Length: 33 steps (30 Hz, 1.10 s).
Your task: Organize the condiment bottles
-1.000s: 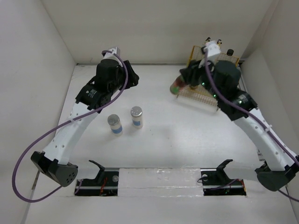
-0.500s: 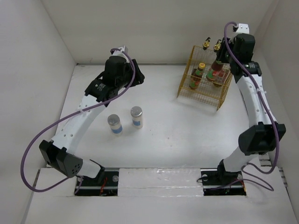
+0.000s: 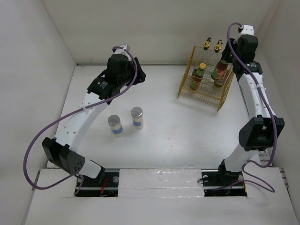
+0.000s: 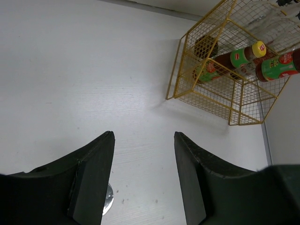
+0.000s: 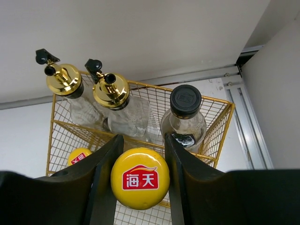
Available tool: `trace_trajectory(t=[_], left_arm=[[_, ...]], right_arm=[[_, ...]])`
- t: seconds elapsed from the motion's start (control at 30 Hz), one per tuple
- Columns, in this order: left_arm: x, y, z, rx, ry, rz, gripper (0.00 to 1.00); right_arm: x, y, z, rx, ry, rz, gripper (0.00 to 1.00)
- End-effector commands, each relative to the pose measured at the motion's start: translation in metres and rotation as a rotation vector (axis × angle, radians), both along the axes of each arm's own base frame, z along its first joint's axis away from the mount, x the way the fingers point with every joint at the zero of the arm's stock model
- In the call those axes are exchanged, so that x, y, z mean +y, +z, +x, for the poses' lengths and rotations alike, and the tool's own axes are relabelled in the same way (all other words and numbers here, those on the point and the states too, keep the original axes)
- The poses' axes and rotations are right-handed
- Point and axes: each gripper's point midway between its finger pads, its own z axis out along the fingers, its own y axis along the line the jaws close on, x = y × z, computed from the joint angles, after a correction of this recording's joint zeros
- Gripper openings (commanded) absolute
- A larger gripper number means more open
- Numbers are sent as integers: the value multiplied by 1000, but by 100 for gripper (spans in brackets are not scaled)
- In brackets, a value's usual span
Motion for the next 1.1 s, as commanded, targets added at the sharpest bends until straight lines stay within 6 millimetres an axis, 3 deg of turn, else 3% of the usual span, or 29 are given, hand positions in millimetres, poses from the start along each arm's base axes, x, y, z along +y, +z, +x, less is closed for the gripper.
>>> trace_trajectory(t=[0.0,0.03,0.13,0.27,0.33,0.37,0.4,0.53,0.7,0.83,0.87,0.93,0.97,1.03,1.07], left_arm=[[0,25,6,-68,7,-18,49],[0,25,6,-68,7,-18,49],[-1,21,8,-60,7,-14,49],[-2,19,6,-50,-2,-13,49],[-2,19,6,-50,-2,-13,49],[-1,15,6,-42,-2,-8,49],[-1,15,6,-42,-2,-8,49],[-1,15,6,-42,-2,-8,49],[1,12,5,-34,6,1,49],[2,16,3,-42,7,-4,49],[4,19,3,-46,16,-1,49],[6,24,5,-60,23,5,49],[8,30,6,-78,32,11,49],[13,33,7,-84,57,20,49],[14,36,6,-84,57,20,49]], right_arm=[[-6,47,9,-196,-23,-5,5],[-6,28,10,-156,-24,-4,5],[-3,9,11,-133,-23,-4,5],[2,-32,14,-56,-14,-2,7],[2,-47,15,-26,-14,-1,14],[6,-45,17,-34,-5,-1,17],[6,-68,21,11,-5,0,21],[7,-99,22,80,-12,-14,34],[6,-107,19,103,-20,-16,59],[6,-76,15,65,-21,-17,75],[4,-54,10,29,-33,-20,81],[11,-31,2,-12,-20,-20,84],[11,-9,-8,-57,-20,-20,84],[33,7,-20,-89,34,-14,84],[59,11,-26,-104,96,-7,81]])
